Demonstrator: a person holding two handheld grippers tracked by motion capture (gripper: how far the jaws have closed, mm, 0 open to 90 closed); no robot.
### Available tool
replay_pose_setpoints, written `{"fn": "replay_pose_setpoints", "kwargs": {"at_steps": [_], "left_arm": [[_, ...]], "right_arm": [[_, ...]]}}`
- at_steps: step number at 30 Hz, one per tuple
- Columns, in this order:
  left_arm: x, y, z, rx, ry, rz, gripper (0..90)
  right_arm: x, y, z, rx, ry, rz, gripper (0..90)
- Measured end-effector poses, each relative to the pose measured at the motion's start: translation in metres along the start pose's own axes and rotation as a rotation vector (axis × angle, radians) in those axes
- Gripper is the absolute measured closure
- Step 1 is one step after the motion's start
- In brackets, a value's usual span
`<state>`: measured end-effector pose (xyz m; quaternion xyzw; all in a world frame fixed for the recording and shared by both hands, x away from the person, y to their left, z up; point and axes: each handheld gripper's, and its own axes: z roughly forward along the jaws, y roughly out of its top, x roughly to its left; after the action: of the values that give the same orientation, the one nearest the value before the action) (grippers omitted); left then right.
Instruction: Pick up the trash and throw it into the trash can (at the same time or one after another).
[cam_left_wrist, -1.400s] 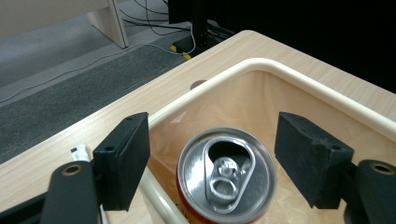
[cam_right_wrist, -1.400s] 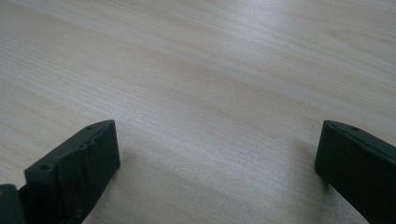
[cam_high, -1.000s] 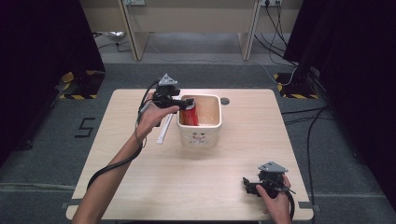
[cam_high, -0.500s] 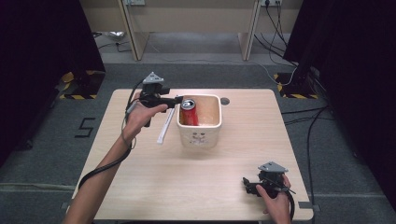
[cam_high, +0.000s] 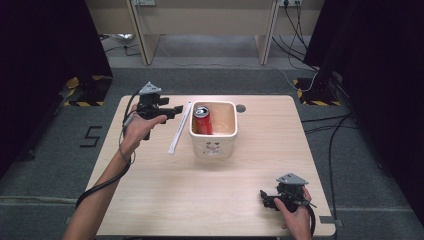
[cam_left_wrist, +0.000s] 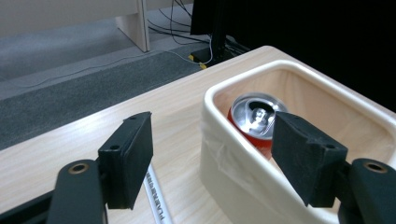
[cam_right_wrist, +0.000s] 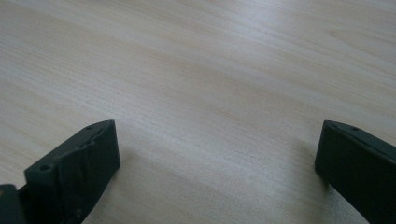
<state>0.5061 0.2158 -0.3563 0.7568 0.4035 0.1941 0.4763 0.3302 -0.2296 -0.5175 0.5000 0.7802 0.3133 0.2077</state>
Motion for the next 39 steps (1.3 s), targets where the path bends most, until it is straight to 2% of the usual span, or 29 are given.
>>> {"fn": "replay_pose_setpoints", "kwargs": {"at_steps": [6, 18, 26, 32, 39], "left_arm": [[0.01, -0.017, 0.008, 0.019, 0.03, -0.019, 29.7], [0.029, -0.055, 0.043, 0.089, 0.089, -0.056, 32.2], [0.031, -0.07, 0.06, 0.118, 0.091, -0.074, 34.2], [0.029, -0.076, 0.075, 0.148, 0.109, -0.063, 35.1], [0.03, -0.084, 0.086, 0.162, 0.111, -0.079, 34.8]], "right_arm": [[0.0, 0.0, 0.0, 0.0, 0.0, 0.0, 0.2], [0.0, 0.0, 0.0, 0.0, 0.0, 0.0, 0.2], [0.0, 0.0, 0.0, 0.0, 0.0, 0.0, 0.2], [0.0, 0.0, 0.0, 0.0, 0.0, 0.0, 0.2], [0.0, 0.0, 0.0, 0.0, 0.0, 0.0, 0.2]]}}
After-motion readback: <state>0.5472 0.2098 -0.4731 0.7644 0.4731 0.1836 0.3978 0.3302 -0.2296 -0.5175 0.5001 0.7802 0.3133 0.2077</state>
